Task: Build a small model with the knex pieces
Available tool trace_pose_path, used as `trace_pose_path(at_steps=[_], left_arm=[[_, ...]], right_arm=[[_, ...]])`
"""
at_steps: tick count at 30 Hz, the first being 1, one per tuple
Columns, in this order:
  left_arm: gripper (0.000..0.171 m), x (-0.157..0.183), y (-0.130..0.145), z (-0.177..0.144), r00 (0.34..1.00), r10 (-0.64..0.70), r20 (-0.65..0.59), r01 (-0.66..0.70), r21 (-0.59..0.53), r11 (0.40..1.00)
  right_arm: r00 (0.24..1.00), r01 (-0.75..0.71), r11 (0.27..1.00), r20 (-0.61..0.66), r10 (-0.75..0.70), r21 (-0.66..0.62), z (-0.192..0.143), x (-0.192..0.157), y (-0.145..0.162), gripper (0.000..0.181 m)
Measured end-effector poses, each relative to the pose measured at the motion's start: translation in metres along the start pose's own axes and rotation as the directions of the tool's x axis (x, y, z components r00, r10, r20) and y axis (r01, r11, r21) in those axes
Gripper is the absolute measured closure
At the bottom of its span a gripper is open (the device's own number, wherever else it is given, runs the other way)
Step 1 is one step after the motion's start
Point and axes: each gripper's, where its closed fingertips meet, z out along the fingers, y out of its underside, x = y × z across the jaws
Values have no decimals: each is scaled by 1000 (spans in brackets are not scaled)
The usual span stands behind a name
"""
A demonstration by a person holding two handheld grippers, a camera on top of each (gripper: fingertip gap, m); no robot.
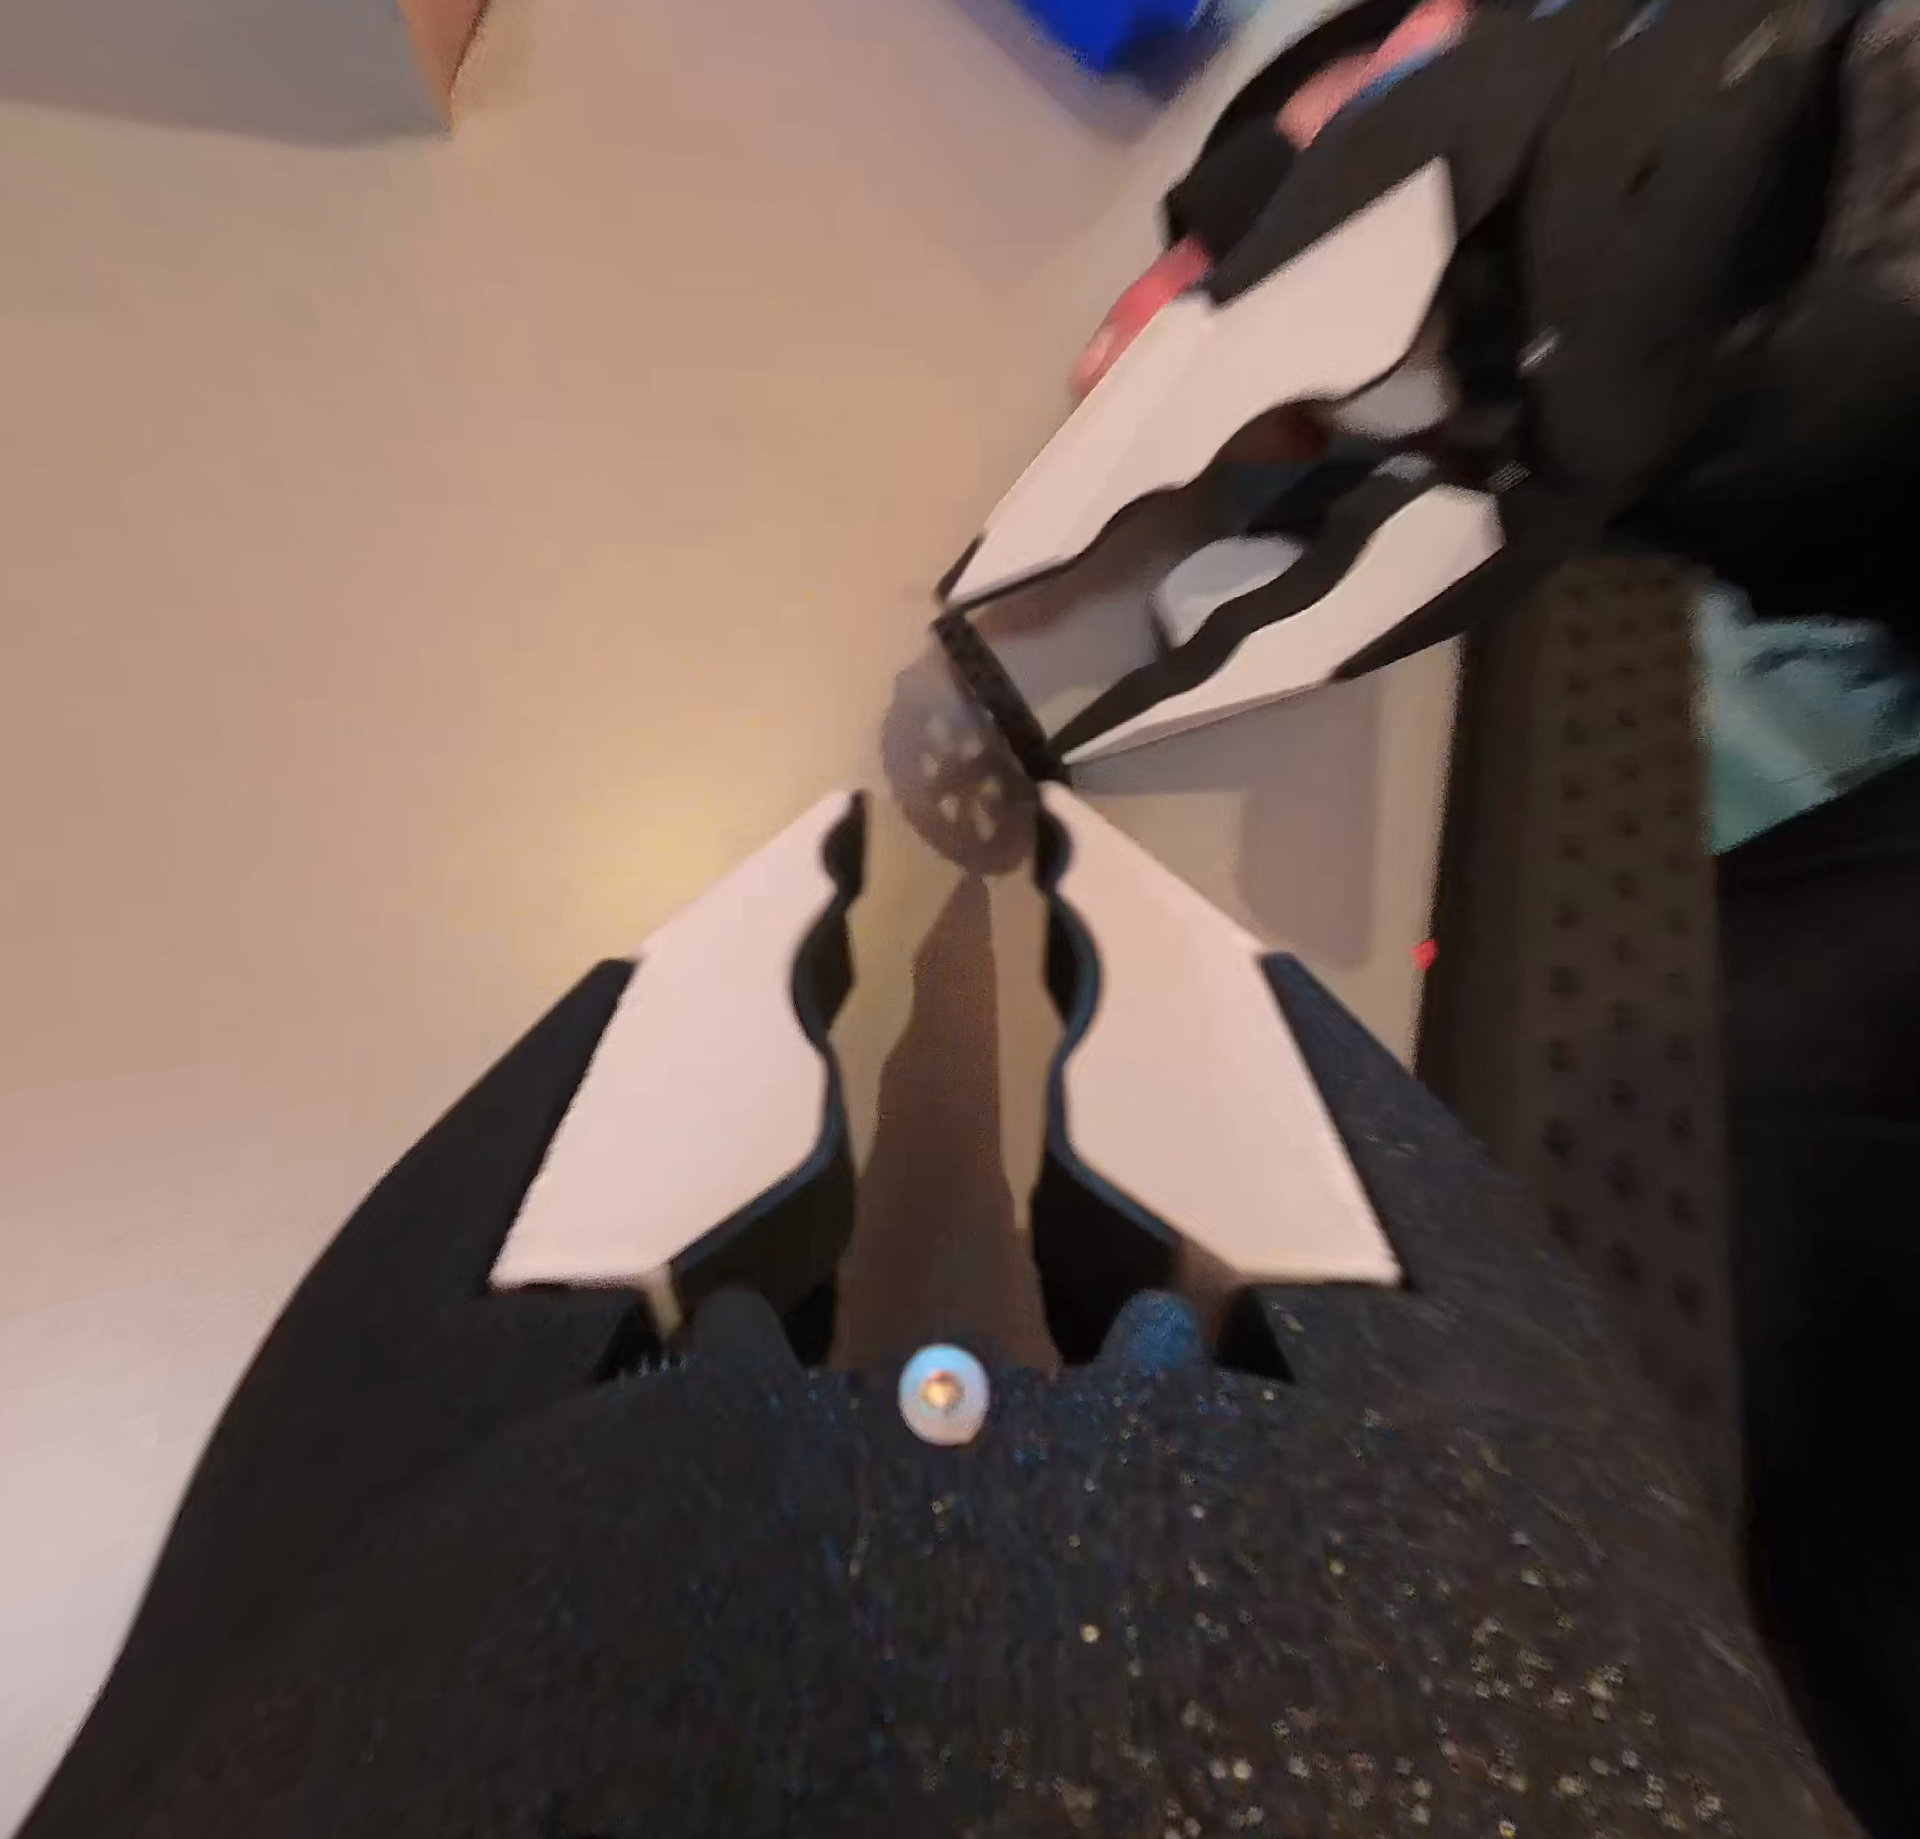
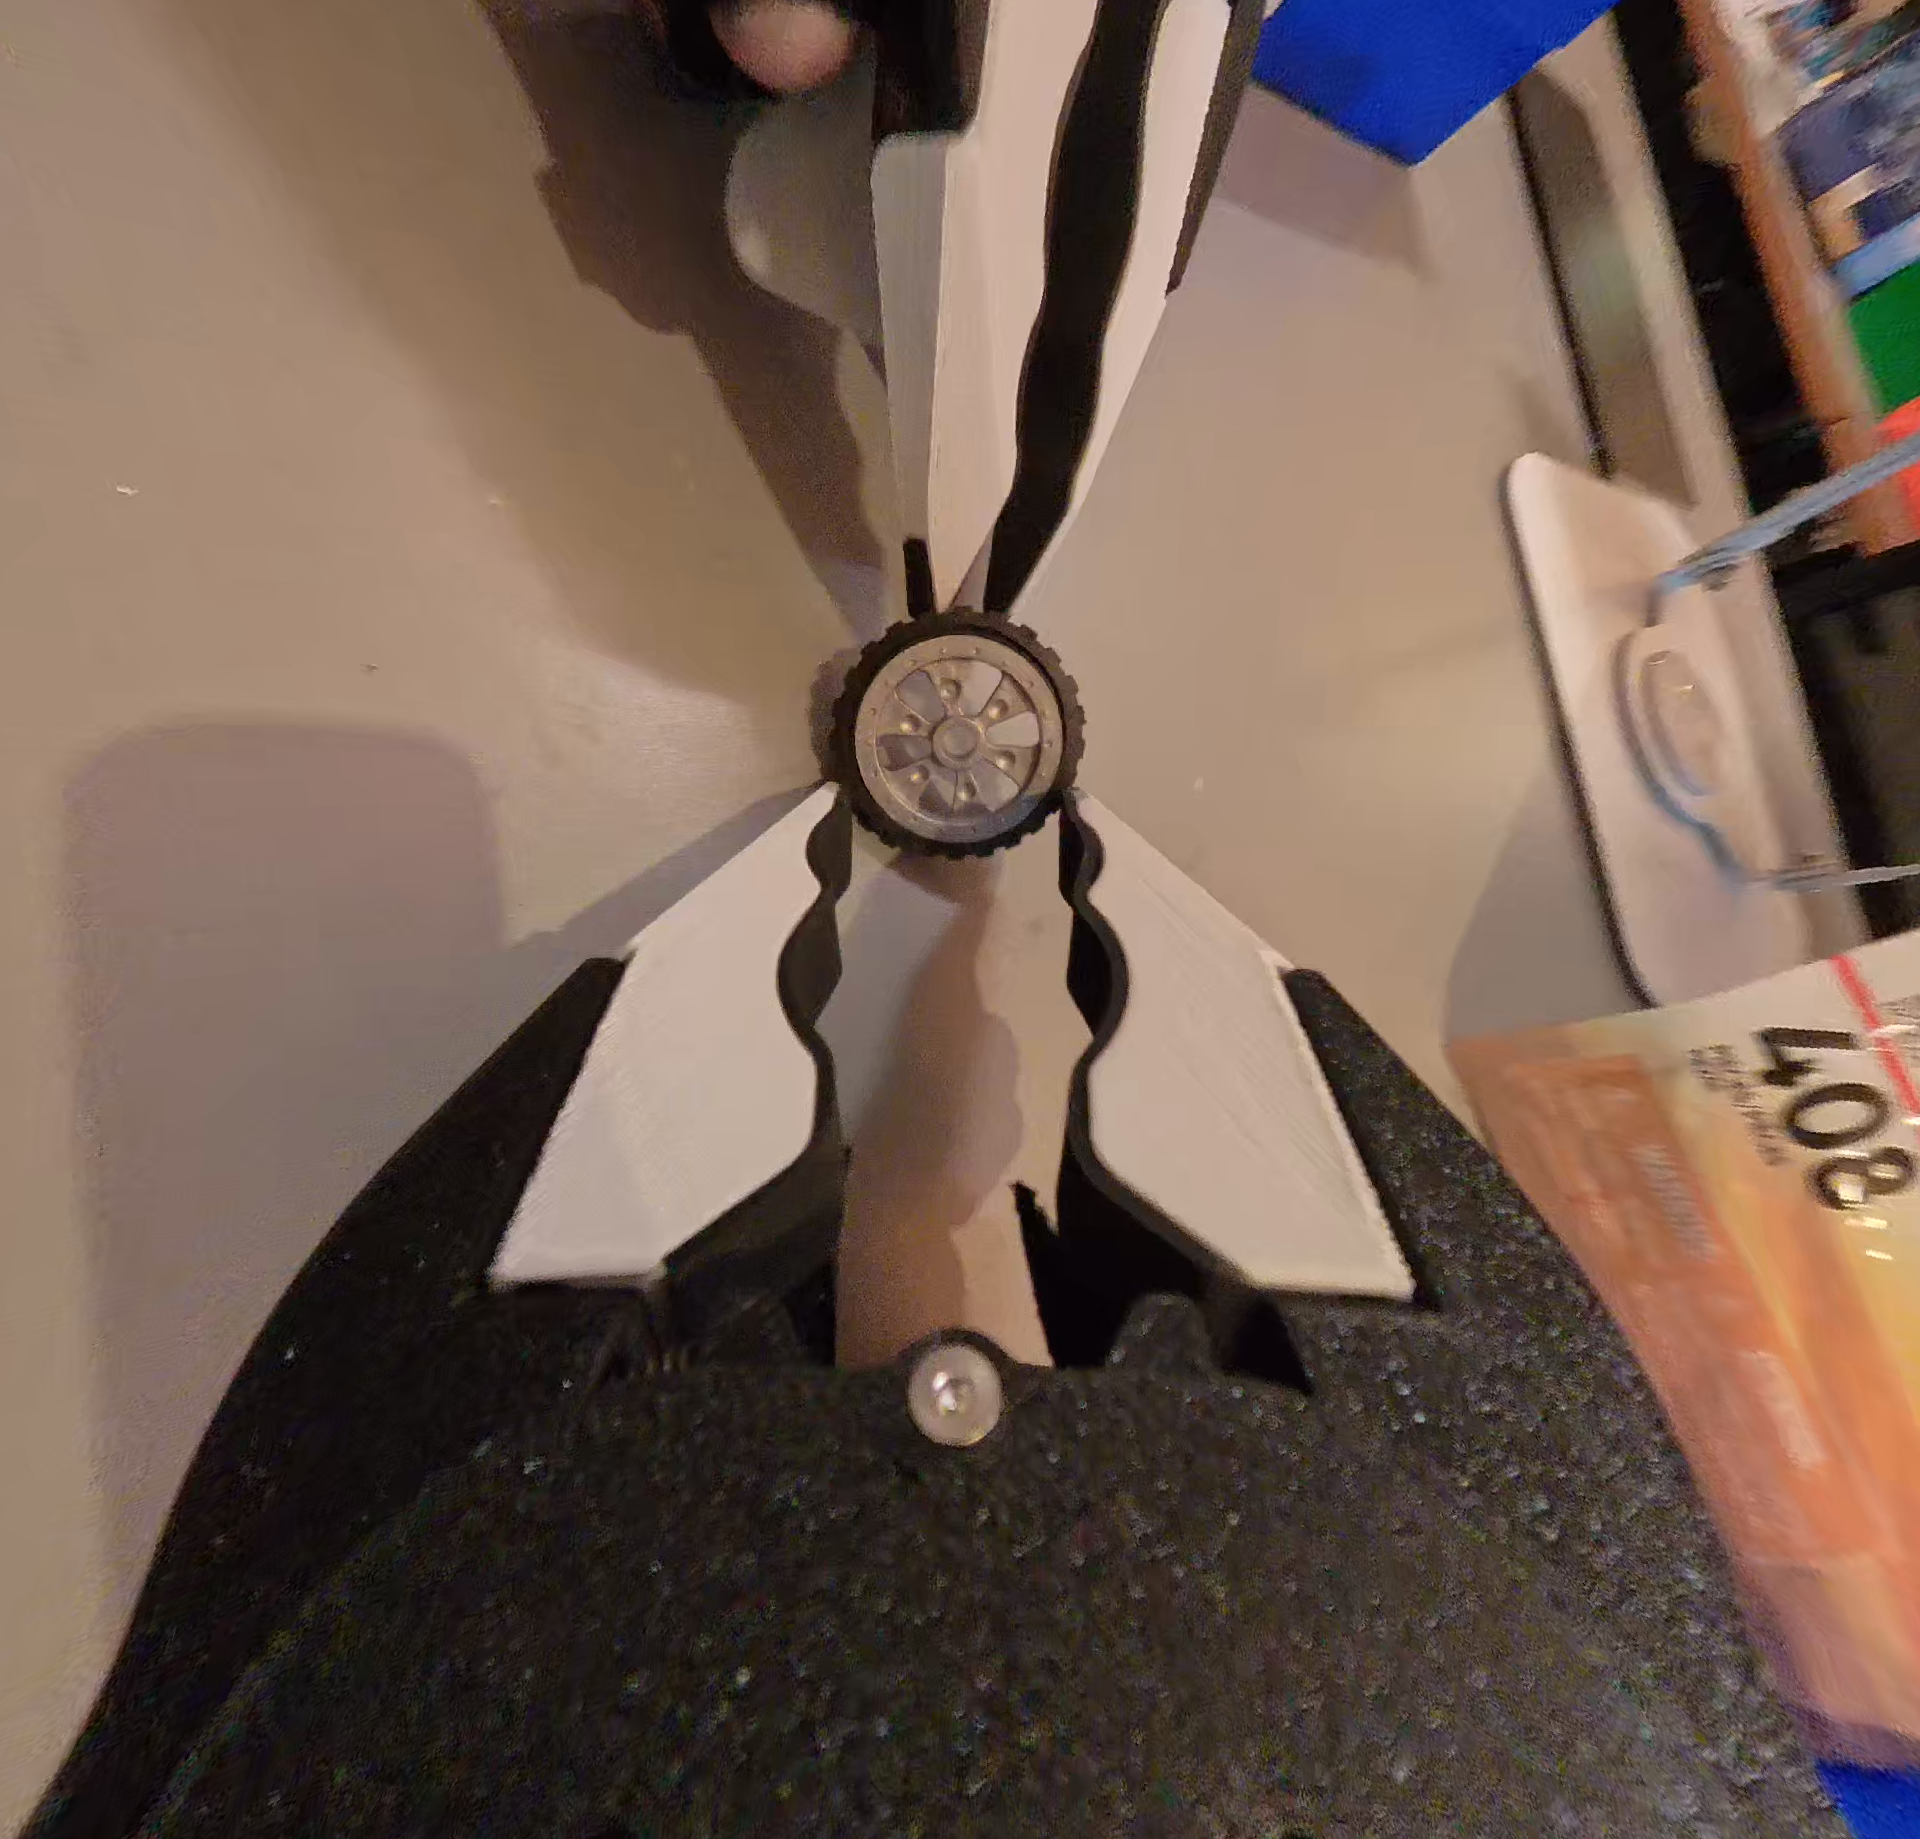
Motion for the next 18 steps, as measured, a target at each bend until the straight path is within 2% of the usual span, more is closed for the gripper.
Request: trace_pose_path(at_steps=[1, 2, 3, 4, 5, 7, 9, 11, 16, 18], left_arm=[[120, 11, -6, -3, 996, -23, -84, 26, 36, 999], [120, 13, -9, -4, 993, -42, -108, 48, 58, 997], [121, 11, -13, -5, 995, -40, -92, 47, 81, 996], [128, 11, -14, -3, 996, -31, -86, 39, 86, 996], [128, 16, -12, 1, 994, -22, -104, 29, 75, 997], [129, 13, -6, 9, 998, 15, -54, -13, 32, 999], [131, 13, -3, 11, 999, 16, -45, -15, 10, 1000], [132, 3, 5, 10, 999, 38, 24, -37, -41, 998], [126, -3, 3, -18, 985, 102, 140, -93, -73, 993], [119, 0, 20, -25, 985, 91, 149, -69, -147, 987]], right_arm=[[999, 13, 1000, -35, -12, 24, -2, 6, -4, 156], [998, 12, 998, -65, -8, 64, -7, 12, -11, 180], [996, -4, 995, -86, 13, 101, -12, 18, -17, 181], [994, -14, 992, -104, 28, 129, -16, 22, -22, 181], [994, -10, 991, -104, 23, 130, -16, 22, -24, 181], [997, 11, 997, -81, -5, 72, -9, 15, -15, 181], [1000, -23, 997, -15, 24, 75, -6, 6, -14, 181], [993, -102, 991, 66, 97, 91, -6, -1, -15, 168], [980, -159, 984, 135, 147, 77, -3, -8, -12, 157], [970, -190, 979, 166, 176, 73, -1, -10, -10, 155]])
